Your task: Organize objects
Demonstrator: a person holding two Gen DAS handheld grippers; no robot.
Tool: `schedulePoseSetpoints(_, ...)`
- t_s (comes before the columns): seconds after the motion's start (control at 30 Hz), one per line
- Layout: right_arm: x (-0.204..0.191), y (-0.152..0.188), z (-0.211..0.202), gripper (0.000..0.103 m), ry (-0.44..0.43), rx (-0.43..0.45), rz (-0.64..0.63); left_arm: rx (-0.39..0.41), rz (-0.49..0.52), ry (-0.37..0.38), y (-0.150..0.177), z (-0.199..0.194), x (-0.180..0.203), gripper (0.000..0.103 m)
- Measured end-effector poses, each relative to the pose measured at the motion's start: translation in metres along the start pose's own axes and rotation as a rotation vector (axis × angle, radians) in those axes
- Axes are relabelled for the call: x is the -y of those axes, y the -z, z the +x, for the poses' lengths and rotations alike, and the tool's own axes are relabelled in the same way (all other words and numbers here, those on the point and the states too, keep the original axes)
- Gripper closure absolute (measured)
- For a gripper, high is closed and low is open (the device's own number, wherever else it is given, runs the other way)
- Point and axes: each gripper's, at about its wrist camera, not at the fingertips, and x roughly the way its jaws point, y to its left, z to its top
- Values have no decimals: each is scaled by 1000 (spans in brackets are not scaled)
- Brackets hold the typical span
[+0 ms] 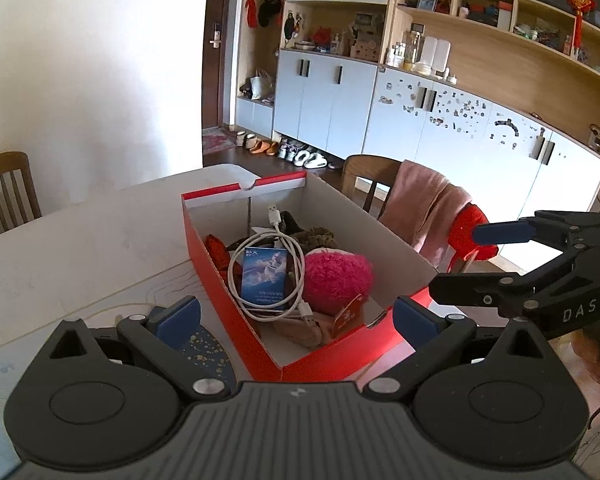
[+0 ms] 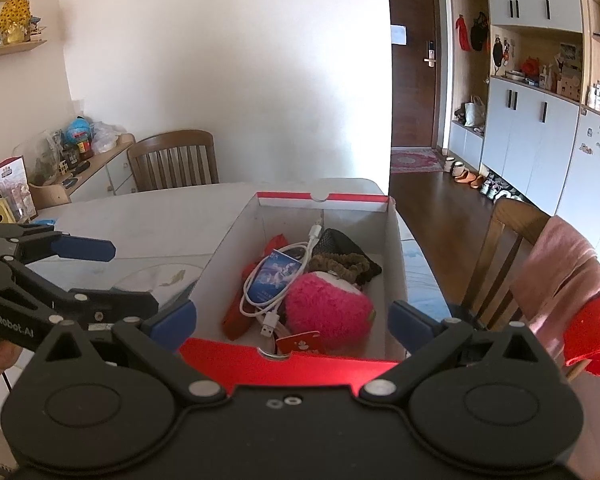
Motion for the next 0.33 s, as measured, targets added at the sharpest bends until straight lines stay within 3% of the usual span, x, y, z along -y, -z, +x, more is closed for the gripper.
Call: schedulePoseSetpoints(0.33, 0, 2, 2, 1, 1, -16, 4, 14, -11, -16, -1, -2, -4, 0)
